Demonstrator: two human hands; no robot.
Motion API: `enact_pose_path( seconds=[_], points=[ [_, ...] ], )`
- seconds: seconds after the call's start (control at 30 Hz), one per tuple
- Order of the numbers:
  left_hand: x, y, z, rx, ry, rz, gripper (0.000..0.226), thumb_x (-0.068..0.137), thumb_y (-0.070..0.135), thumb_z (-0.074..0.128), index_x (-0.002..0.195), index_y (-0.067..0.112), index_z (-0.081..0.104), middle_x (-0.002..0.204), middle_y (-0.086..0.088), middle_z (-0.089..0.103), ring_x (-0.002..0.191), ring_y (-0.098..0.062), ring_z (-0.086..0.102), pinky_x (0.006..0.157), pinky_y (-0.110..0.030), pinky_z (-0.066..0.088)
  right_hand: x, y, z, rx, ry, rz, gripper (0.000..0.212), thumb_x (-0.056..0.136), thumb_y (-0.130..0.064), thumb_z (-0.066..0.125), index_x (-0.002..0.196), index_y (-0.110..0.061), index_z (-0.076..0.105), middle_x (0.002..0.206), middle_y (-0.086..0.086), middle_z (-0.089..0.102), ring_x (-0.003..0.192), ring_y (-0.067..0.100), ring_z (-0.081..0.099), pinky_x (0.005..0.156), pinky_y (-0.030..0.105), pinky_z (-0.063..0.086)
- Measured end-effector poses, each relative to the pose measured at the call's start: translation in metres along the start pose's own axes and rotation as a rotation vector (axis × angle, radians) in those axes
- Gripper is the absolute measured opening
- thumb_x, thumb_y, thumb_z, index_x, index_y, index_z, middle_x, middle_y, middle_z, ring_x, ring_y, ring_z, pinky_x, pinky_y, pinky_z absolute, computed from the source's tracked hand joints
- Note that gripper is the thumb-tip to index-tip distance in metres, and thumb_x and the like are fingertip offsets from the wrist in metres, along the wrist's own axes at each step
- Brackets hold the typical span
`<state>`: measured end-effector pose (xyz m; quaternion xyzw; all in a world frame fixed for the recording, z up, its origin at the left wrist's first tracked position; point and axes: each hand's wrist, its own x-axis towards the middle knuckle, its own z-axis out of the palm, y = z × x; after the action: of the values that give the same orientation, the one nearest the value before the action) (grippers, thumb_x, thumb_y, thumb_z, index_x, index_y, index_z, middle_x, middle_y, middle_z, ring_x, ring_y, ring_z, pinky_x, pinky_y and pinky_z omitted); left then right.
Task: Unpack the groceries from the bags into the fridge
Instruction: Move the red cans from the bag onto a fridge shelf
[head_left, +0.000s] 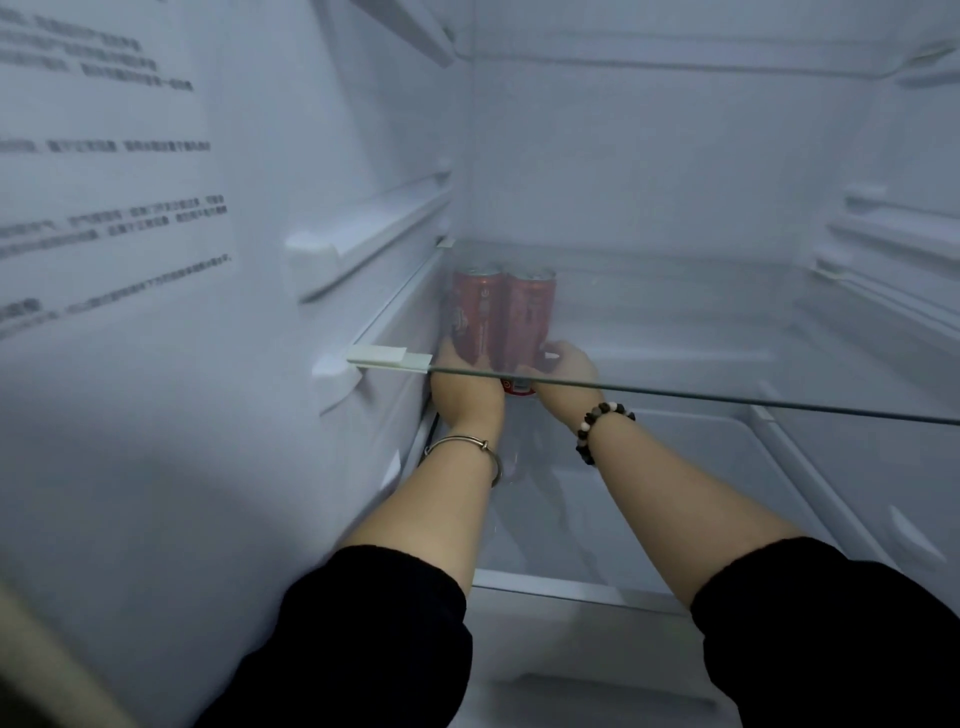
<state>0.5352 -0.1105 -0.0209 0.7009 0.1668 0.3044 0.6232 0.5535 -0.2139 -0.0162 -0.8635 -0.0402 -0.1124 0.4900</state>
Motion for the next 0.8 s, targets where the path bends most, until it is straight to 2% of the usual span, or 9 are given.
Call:
enact_pose_path(
  seconds=[0.07, 0.1, 0.17, 0.23, 0.3, 0.37, 0.47, 0.63, 0.8],
  points=[
    [-0.006, 0.001, -0.004, -0.052, 0.000, -0.032, 0.019, 0.085, 0.018, 0.057, 0.102, 0.026, 0.061, 0.094, 0.010, 0.068, 0.086, -0.014, 0.063, 0.064, -0.018, 0.046, -0.010, -0.004, -0.003, 0.037, 0.006, 0.015, 0.046, 0.083, -0.028, 0.070, 0.120, -0.006, 0.056, 0.115, 0.007, 0.062, 0.105, 0.022, 0.058, 0.083, 0.028, 0.046],
    [-0.010, 0.001, -0.005, -0.058, 0.002, -0.037, 0.021, 0.084, 0.018, 0.055, 0.102, 0.026, 0.061, 0.095, 0.009, 0.068, 0.088, -0.016, 0.064, 0.068, -0.021, 0.050, -0.015, -0.006, -0.006, 0.050, 0.022, 0.018, 0.044, 0.083, -0.028, 0.069, 0.119, -0.005, 0.057, 0.113, 0.008, 0.062, 0.106, 0.023, 0.058, 0.081, 0.026, 0.045],
    [-0.018, 0.002, -0.009, -0.024, -0.004, -0.015, 0.031, 0.084, 0.012, 0.052, 0.112, 0.021, 0.061, 0.104, 0.000, 0.068, 0.096, -0.023, 0.063, 0.081, -0.028, 0.051, -0.026, -0.010, -0.012, 0.069, 0.055, 0.025, 0.048, 0.085, -0.028, 0.067, 0.123, -0.003, 0.054, 0.111, 0.005, 0.057, 0.109, 0.022, 0.055, 0.081, 0.023, 0.040],
    [-0.028, 0.006, -0.014, 0.036, 0.005, 0.008, 0.034, 0.087, 0.007, 0.052, 0.120, 0.014, 0.059, 0.112, -0.008, 0.066, 0.104, -0.027, 0.060, 0.082, -0.026, 0.044, -0.037, -0.014, -0.020, 0.088, 0.078, 0.042, 0.049, 0.089, -0.028, 0.063, 0.128, -0.002, 0.050, 0.113, 0.004, 0.052, 0.109, 0.020, 0.052, 0.082, 0.022, 0.037],
    [-0.038, 0.011, -0.018, 0.098, -0.018, -0.006, 0.032, 0.088, 0.008, 0.051, 0.119, 0.011, 0.059, 0.114, -0.012, 0.064, 0.107, -0.030, 0.058, 0.083, -0.029, 0.043, -0.049, -0.017, -0.026, 0.085, 0.110, 0.035, 0.037, 0.092, -0.027, 0.059, 0.120, -0.004, 0.056, 0.108, 0.005, 0.056, 0.100, 0.018, 0.054, 0.079, 0.022, 0.039],
    [-0.050, 0.014, -0.022, 0.176, -0.118, 0.012, 0.033, 0.086, 0.009, 0.049, 0.117, 0.010, 0.059, 0.118, -0.013, 0.061, 0.109, -0.032, 0.056, 0.090, -0.035, 0.045, -0.062, -0.016, -0.033, 0.054, 0.133, 0.042, 0.025, 0.091, -0.024, 0.057, 0.112, -0.009, 0.060, 0.102, 0.007, 0.060, 0.096, 0.020, 0.056, 0.076, 0.022, 0.039],
    [-0.075, 0.015, -0.029, 0.323, -0.301, 0.056, 0.042, 0.090, 0.013, 0.049, 0.131, 0.009, 0.049, 0.137, -0.014, 0.047, 0.125, -0.032, 0.043, 0.103, -0.038, 0.037, -0.092, -0.013, -0.047, -0.010, 0.167, 0.076, 0.038, 0.093, -0.023, 0.052, 0.126, -0.006, 0.055, 0.125, 0.009, 0.059, 0.114, 0.022, 0.054, 0.085, 0.022, 0.037],
    [-0.121, 0.016, -0.048, 0.406, -0.503, 0.271, 0.059, 0.090, 0.026, 0.053, 0.142, 0.007, 0.034, 0.150, -0.014, 0.029, 0.138, -0.030, 0.026, 0.113, -0.042, 0.024, -0.151, -0.007, -0.079, -0.010, 0.262, 0.129, 0.040, 0.096, -0.026, 0.045, 0.132, -0.008, 0.050, 0.135, 0.009, 0.052, 0.122, 0.021, 0.049, 0.089, 0.022, 0.035],
    [-0.170, 0.021, -0.073, 0.377, -0.606, 0.564, 0.059, 0.094, 0.028, 0.050, 0.146, 0.010, 0.027, 0.156, -0.012, 0.015, 0.145, -0.026, 0.010, 0.118, -0.039, 0.012, -0.218, -0.004, -0.109, -0.081, 0.429, 0.085, 0.044, 0.095, -0.027, 0.046, 0.135, -0.008, 0.046, 0.138, 0.007, 0.048, 0.127, 0.020, 0.043, 0.104, 0.028, 0.034]
  ],
)
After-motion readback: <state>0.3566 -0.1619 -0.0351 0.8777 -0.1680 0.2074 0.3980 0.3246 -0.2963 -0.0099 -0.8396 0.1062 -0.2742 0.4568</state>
